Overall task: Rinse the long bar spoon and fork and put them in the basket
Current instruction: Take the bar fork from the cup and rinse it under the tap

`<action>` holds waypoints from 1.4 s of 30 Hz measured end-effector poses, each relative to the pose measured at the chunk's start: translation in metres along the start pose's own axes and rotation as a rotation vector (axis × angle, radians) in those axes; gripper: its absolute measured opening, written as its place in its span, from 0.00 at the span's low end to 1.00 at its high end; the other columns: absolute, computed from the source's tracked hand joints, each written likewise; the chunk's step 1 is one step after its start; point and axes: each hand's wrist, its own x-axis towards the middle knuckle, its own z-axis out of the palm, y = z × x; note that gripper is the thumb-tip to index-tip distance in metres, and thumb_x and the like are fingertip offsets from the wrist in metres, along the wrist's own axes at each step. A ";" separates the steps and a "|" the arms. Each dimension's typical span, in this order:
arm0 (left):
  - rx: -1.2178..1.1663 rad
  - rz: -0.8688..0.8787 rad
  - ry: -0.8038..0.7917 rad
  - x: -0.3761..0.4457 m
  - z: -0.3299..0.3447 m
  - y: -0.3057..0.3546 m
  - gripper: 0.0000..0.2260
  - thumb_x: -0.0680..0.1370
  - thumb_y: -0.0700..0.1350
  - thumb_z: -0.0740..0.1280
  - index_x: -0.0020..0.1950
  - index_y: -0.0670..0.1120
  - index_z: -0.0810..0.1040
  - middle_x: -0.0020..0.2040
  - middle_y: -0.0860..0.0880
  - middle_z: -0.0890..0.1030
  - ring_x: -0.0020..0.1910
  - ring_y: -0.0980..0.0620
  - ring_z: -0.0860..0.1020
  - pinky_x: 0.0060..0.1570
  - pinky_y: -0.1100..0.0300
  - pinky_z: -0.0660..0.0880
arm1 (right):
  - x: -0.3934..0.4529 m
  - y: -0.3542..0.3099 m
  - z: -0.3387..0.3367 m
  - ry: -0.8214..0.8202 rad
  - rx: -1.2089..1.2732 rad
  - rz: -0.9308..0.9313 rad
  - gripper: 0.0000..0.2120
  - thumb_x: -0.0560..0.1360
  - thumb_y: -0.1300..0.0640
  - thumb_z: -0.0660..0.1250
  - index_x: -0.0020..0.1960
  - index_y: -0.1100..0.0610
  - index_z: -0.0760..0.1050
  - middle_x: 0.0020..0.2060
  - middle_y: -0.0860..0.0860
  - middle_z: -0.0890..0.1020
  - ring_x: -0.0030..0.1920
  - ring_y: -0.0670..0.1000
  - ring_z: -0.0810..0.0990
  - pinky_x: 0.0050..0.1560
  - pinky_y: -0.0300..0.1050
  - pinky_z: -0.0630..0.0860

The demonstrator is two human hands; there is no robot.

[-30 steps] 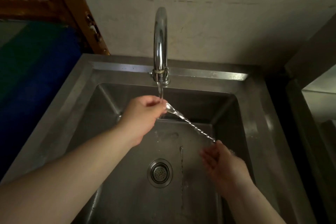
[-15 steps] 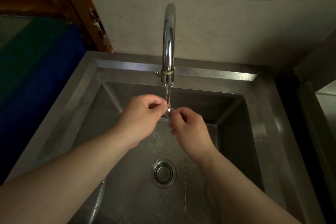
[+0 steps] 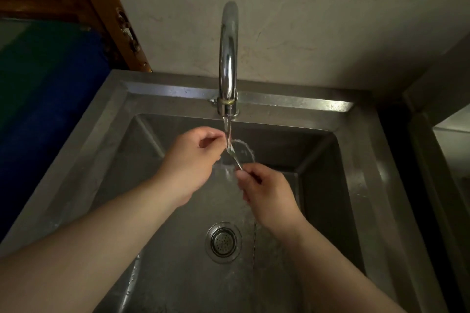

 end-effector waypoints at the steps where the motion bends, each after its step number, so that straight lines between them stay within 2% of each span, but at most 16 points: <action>1: -0.096 -0.050 -0.067 -0.003 0.002 0.000 0.04 0.78 0.45 0.67 0.51 0.52 0.81 0.41 0.57 0.83 0.34 0.64 0.77 0.35 0.69 0.72 | 0.001 -0.002 0.000 -0.009 0.021 0.002 0.11 0.79 0.53 0.65 0.39 0.54 0.79 0.26 0.45 0.76 0.28 0.42 0.74 0.33 0.41 0.72; 3: -0.206 -0.093 -0.197 -0.007 0.004 0.001 0.07 0.79 0.43 0.64 0.53 0.53 0.80 0.46 0.55 0.85 0.36 0.63 0.77 0.36 0.68 0.71 | 0.003 -0.007 0.000 -0.032 0.106 -0.002 0.12 0.80 0.54 0.64 0.40 0.56 0.79 0.27 0.45 0.77 0.28 0.43 0.75 0.32 0.41 0.73; 5: -0.226 -0.040 -0.236 -0.009 0.007 0.001 0.08 0.80 0.40 0.64 0.51 0.50 0.80 0.43 0.54 0.86 0.35 0.61 0.76 0.33 0.69 0.70 | 0.004 -0.010 0.001 -0.051 0.221 -0.001 0.12 0.81 0.56 0.63 0.41 0.57 0.79 0.29 0.47 0.79 0.29 0.45 0.76 0.32 0.41 0.75; 7: -0.234 0.002 -0.194 -0.009 0.011 0.004 0.06 0.79 0.40 0.65 0.48 0.49 0.80 0.40 0.52 0.86 0.33 0.61 0.75 0.32 0.70 0.70 | 0.002 -0.007 0.000 -0.075 0.298 0.024 0.11 0.81 0.57 0.62 0.43 0.57 0.80 0.31 0.48 0.80 0.31 0.47 0.78 0.37 0.42 0.78; 10: -0.251 0.047 -0.110 -0.006 0.015 0.008 0.06 0.78 0.41 0.66 0.46 0.50 0.81 0.41 0.52 0.86 0.33 0.62 0.76 0.33 0.71 0.71 | -0.004 0.002 -0.002 -0.088 0.281 0.058 0.09 0.81 0.57 0.62 0.47 0.57 0.80 0.33 0.50 0.80 0.34 0.47 0.80 0.43 0.46 0.80; 15: -0.198 0.032 -0.125 -0.012 0.021 0.007 0.06 0.77 0.40 0.68 0.47 0.50 0.81 0.40 0.50 0.86 0.36 0.64 0.81 0.33 0.74 0.71 | -0.002 -0.005 0.000 -0.089 0.277 0.018 0.11 0.82 0.58 0.61 0.44 0.56 0.80 0.33 0.50 0.79 0.33 0.45 0.78 0.35 0.35 0.77; 19: -0.233 0.055 -0.024 -0.005 0.017 0.016 0.06 0.77 0.42 0.68 0.45 0.52 0.82 0.39 0.53 0.86 0.37 0.65 0.81 0.32 0.74 0.71 | -0.005 -0.007 0.000 -0.092 0.288 0.034 0.10 0.82 0.58 0.62 0.45 0.56 0.80 0.33 0.51 0.79 0.31 0.45 0.77 0.33 0.34 0.76; 23: -0.254 -0.085 0.003 -0.004 0.016 0.010 0.04 0.77 0.44 0.69 0.44 0.51 0.82 0.40 0.53 0.85 0.33 0.61 0.77 0.31 0.69 0.70 | -0.004 -0.007 0.003 -0.075 0.191 0.028 0.11 0.81 0.56 0.62 0.47 0.60 0.80 0.31 0.50 0.77 0.27 0.46 0.73 0.29 0.37 0.71; 25: -0.227 -0.123 -0.029 -0.008 0.018 0.006 0.04 0.78 0.43 0.67 0.45 0.48 0.81 0.38 0.52 0.82 0.32 0.60 0.76 0.30 0.68 0.70 | -0.001 -0.013 0.004 -0.076 0.124 -0.009 0.11 0.81 0.54 0.63 0.46 0.57 0.80 0.30 0.48 0.78 0.27 0.46 0.74 0.28 0.39 0.71; 28: -0.329 -0.165 0.087 0.004 0.011 0.013 0.07 0.79 0.38 0.65 0.44 0.46 0.81 0.33 0.53 0.79 0.31 0.59 0.75 0.31 0.68 0.72 | -0.001 -0.014 -0.001 -0.094 0.070 0.008 0.10 0.80 0.52 0.63 0.45 0.52 0.80 0.29 0.48 0.80 0.26 0.45 0.75 0.29 0.39 0.73; 31: -0.462 -0.254 0.175 0.016 0.002 0.008 0.06 0.78 0.37 0.66 0.53 0.43 0.79 0.41 0.49 0.81 0.36 0.57 0.79 0.34 0.67 0.76 | -0.008 -0.007 -0.012 -0.048 0.028 0.072 0.11 0.79 0.49 0.64 0.44 0.53 0.80 0.29 0.48 0.81 0.25 0.44 0.76 0.28 0.38 0.73; 32: -0.506 -0.296 0.210 0.018 0.000 0.002 0.07 0.78 0.37 0.67 0.55 0.43 0.77 0.44 0.47 0.82 0.39 0.55 0.81 0.34 0.66 0.76 | -0.010 -0.007 -0.013 -0.015 0.039 0.079 0.10 0.79 0.50 0.65 0.43 0.54 0.80 0.28 0.48 0.81 0.25 0.43 0.77 0.28 0.37 0.73; 34: -0.592 -0.407 0.288 0.021 0.000 -0.013 0.05 0.78 0.36 0.66 0.53 0.41 0.75 0.46 0.45 0.82 0.41 0.53 0.81 0.31 0.67 0.76 | -0.011 -0.011 -0.014 0.051 0.147 0.094 0.08 0.78 0.55 0.67 0.43 0.57 0.80 0.30 0.51 0.83 0.25 0.44 0.78 0.27 0.37 0.75; 36: -0.695 -0.539 0.324 0.024 0.001 -0.026 0.03 0.78 0.34 0.64 0.50 0.40 0.74 0.45 0.44 0.80 0.40 0.54 0.80 0.26 0.70 0.75 | -0.008 -0.021 -0.011 0.083 0.243 0.083 0.06 0.76 0.58 0.69 0.44 0.61 0.80 0.32 0.56 0.84 0.26 0.45 0.80 0.30 0.43 0.80; 39: -0.819 -0.661 0.266 0.025 0.007 -0.043 0.06 0.79 0.31 0.60 0.49 0.39 0.76 0.40 0.44 0.79 0.36 0.54 0.78 0.23 0.70 0.74 | 0.005 -0.037 -0.003 0.114 0.158 -0.011 0.05 0.75 0.57 0.71 0.44 0.58 0.80 0.33 0.57 0.84 0.29 0.45 0.82 0.37 0.50 0.82; 42: -0.811 -0.740 0.089 0.011 0.020 -0.049 0.10 0.78 0.30 0.59 0.40 0.38 0.75 0.25 0.46 0.80 0.22 0.56 0.78 0.20 0.69 0.73 | 0.016 -0.051 0.003 0.102 0.044 -0.089 0.05 0.76 0.54 0.68 0.44 0.55 0.81 0.33 0.51 0.84 0.37 0.50 0.84 0.42 0.49 0.81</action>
